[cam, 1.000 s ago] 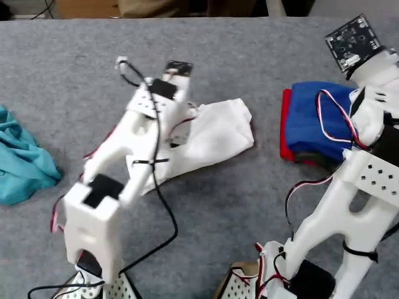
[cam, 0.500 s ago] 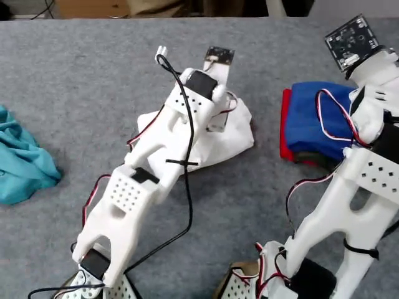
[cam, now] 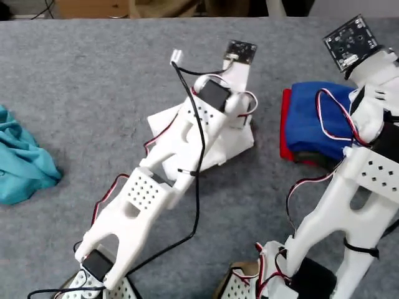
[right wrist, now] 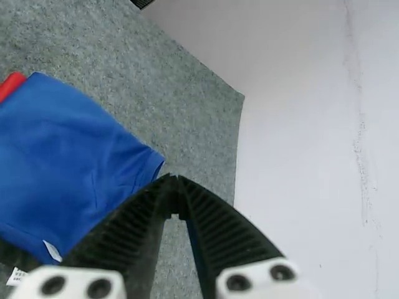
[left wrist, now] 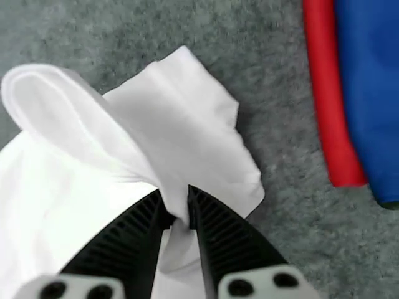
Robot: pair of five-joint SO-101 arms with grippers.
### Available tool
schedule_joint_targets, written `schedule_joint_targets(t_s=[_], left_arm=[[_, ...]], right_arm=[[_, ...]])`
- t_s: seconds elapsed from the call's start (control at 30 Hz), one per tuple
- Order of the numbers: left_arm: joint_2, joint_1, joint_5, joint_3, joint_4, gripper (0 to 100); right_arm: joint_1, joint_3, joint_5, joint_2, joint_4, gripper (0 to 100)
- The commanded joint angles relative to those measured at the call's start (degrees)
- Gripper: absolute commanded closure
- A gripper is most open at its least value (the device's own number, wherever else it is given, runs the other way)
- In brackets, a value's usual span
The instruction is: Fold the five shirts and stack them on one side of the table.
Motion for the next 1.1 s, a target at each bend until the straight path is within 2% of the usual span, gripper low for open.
schedule_joint_targets(t_s=[0.0,0.63,0.67,0.73,0.8,0.83,0.97,1.07], left_arm=[[-0.75,0.62,0.35,-2.46,-3.34,98],[1.89,2.29,0.44,-1.93,-7.82,98],[1.89,2.20,0.97,-1.93,-7.47,97],[1.63,1.76,4.57,-1.93,-7.30,88],[1.45,0.70,10.90,-2.02,-7.30,80],[1.45,0.18,13.10,-2.11,-7.56,80],[1.45,-3.25,12.31,-9.05,-3.87,80],[0.84,-8.09,8.79,-13.71,1.23,86]], right_arm=[[0.92,-2.77,0.53,0.13,-1.14,99.3],[0.75,-2.51,0.70,0.13,-1.05,99.3],[0.75,-2.51,0.70,0.13,-1.05,99.3],[0.57,-2.51,0.70,0.13,-0.88,99.3],[0.57,-2.51,0.70,0.13,-0.79,99.3],[0.57,-2.51,0.70,0.13,-0.79,99.3],[0.40,-2.51,0.70,0.13,0.09,99.3],[-3.82,-2.51,0.62,0.13,4.22,99.3]])
